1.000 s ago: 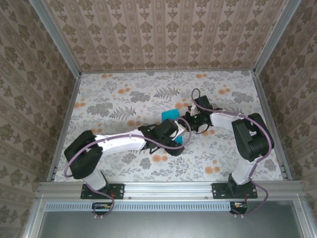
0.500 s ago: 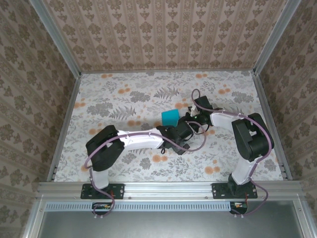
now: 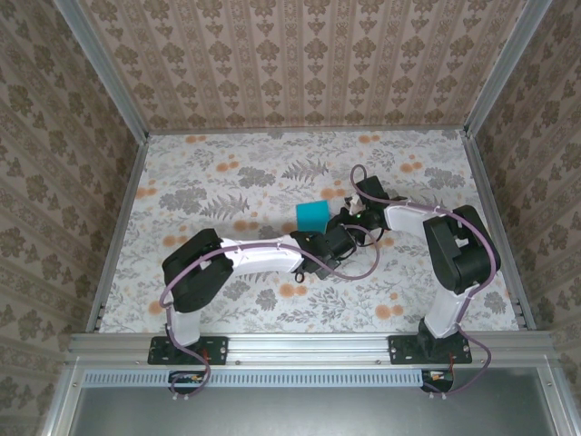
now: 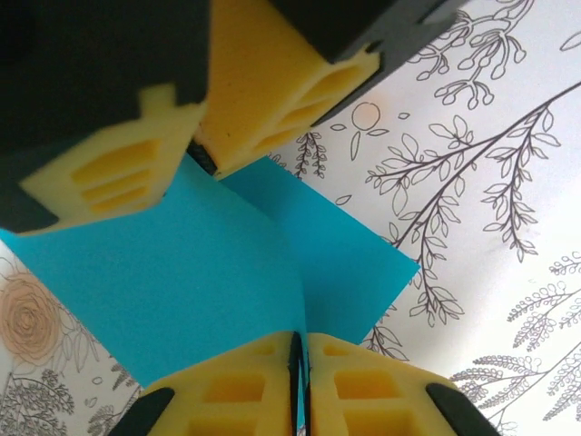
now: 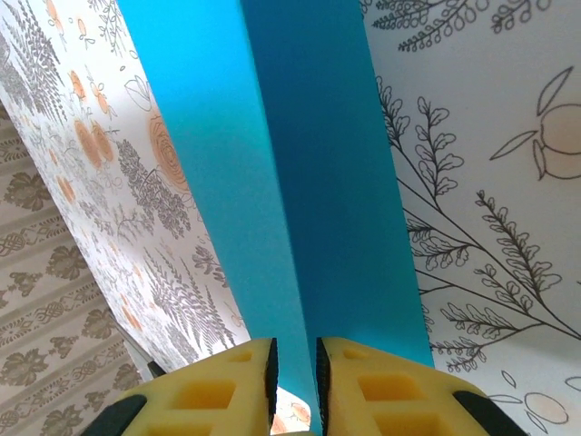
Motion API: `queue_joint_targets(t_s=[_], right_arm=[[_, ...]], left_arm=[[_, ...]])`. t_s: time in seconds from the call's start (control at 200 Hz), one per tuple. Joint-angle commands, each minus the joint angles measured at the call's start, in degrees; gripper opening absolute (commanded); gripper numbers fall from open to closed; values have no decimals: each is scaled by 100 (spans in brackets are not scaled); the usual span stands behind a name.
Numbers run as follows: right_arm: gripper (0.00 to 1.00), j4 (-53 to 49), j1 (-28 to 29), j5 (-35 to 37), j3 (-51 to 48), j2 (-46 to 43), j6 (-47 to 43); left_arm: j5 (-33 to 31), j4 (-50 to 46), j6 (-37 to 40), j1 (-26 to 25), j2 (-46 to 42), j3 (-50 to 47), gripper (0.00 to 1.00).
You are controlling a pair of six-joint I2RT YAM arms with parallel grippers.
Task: Fold a paper plane with a square sheet of paper (fold left side to right side)
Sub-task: Fold the triangle a second time at the center of the table.
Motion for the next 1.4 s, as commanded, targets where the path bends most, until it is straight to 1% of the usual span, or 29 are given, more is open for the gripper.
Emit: queue_joint_targets(t_s=[0.0,0.125,0.26,0.34,0.43,0.49,0.57,0.61,0.745,0.84,0.94,1.0,1.145,1.395], right_arm=[[22,-215,14,42,176,44,-118],[22,-210,15,25,220,36,-127],[27,12,-20,184,185,-230,-88],[37,196,-89,366,94,-553,-67],[48,175,-201,636,-13,-929,-125],[52,132,-275,759,-137,-1134,-174],[54,131,-360,824,-348,-1343,-223],[52,150,-375,848,-476,-1448,-244],[31,177,-279,850,-896,-1671,-352],[20,205,-3,924,-1109,-1698,-382],[11,344,274,1010,-1314,-1631,-233],[9,525,412,1089,-1444,-1562,-114],[8,682,653,1155,-1405,-1241,-48],[8,462,820,1290,-1104,-801,-157]], left_arm=[[93,14,-91,30,-342,-95,0],[286,99,-180,136,-500,-216,0],[639,210,-277,247,-702,-350,0],[964,330,-382,359,-862,-476,0],[1484,580,-551,556,-1062,-671,0],[1839,739,-723,724,-1169,-812,0],[2286,1012,-971,957,-1300,-1040,0],[2528,1157,-1098,1077,-1360,-1154,0],[3398,1802,-1602,1516,-1525,-1597,0],[3932,2337,-1965,1773,-1552,-1890,0],[4237,2583,-2151,1947,-1517,-2017,0],[4341,2630,-2193,2008,-1485,-2054,0],[4449,2566,-2259,2134,-1431,-2066,0],[4552,2349,-2257,2276,-1359,-2012,0]])
